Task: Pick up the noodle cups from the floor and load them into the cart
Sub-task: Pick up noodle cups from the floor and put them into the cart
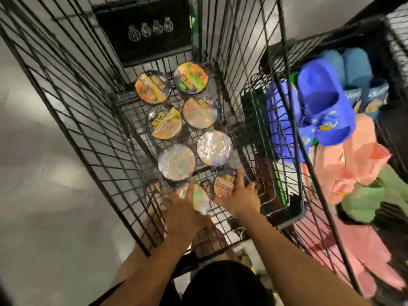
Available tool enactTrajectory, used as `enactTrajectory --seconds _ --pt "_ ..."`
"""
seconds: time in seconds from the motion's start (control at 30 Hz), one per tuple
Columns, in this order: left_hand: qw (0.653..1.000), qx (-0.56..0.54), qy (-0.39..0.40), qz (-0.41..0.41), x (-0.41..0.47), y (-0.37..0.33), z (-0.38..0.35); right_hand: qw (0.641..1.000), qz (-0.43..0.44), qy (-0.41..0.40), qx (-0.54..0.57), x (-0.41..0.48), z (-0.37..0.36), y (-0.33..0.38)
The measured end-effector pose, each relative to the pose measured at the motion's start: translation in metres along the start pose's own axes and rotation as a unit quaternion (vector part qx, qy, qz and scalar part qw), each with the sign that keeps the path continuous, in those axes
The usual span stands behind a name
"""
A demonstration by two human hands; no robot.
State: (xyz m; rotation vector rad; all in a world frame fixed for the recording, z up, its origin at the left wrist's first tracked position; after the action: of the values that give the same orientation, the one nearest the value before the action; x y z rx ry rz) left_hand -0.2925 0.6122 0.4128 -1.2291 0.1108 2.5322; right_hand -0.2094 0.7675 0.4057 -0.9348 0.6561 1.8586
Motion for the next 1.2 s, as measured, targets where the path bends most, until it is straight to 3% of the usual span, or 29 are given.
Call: enactTrajectory --seconds 0.2,0.5,0.67,0.87,1.0,1.1,1.2 --pt "0.998 -0.05 -0.017 0.041 0.019 -0.009 -0.021 0.999 0.028 -0.029 0.014 0.019 -0.003 -0.004" --pt "0.997 -0.038 -0.038 0.056 0.022 -0.012 -0.034 0.996 0.058 -0.061 -0.03 0.025 -0.004 0.002" --pt "0.997 -0.065 -0.023 0.032 0.02 -0.007 -0.023 0.996 0.045 -0.036 -0.075 0.02 0.0 0.001" --pt "1.0 -0.006 0.001 0.017 0.005 0.002 0.008 0.999 0.021 -0.008 -0.028 -0.006 0.014 -0.006" --pt "0.998 0.057 -0.007 -0.028 -0.019 -0.004 0.04 0.993 0.023 -0.115 0.033 -0.055 0.03 -0.011" --pt "0.988 0.078 -0.049 -0.127 -0.046 -0.024 0.07 0.961 0.018 -0.268 0.071 -0.103 0.032 -0.021" --pt "0.954 0.124 -0.091 -0.259 -0.075 -0.053 0.095 0.919 -0.032 -0.374 0.12 -0.152 0.017 -0.04"
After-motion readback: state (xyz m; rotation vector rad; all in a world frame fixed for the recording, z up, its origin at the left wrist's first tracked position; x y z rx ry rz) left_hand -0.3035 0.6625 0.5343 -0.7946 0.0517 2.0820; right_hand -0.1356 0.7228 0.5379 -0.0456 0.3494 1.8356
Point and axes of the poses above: each hand's wrist, its own x-axis towards the middle knuckle, its own z-axis out of the back of the hand, y = z × x, the point moved 3 cm from there along x, towards the middle knuckle, and after that the axes turned 7 degrees about z, right-handed, at the moved point
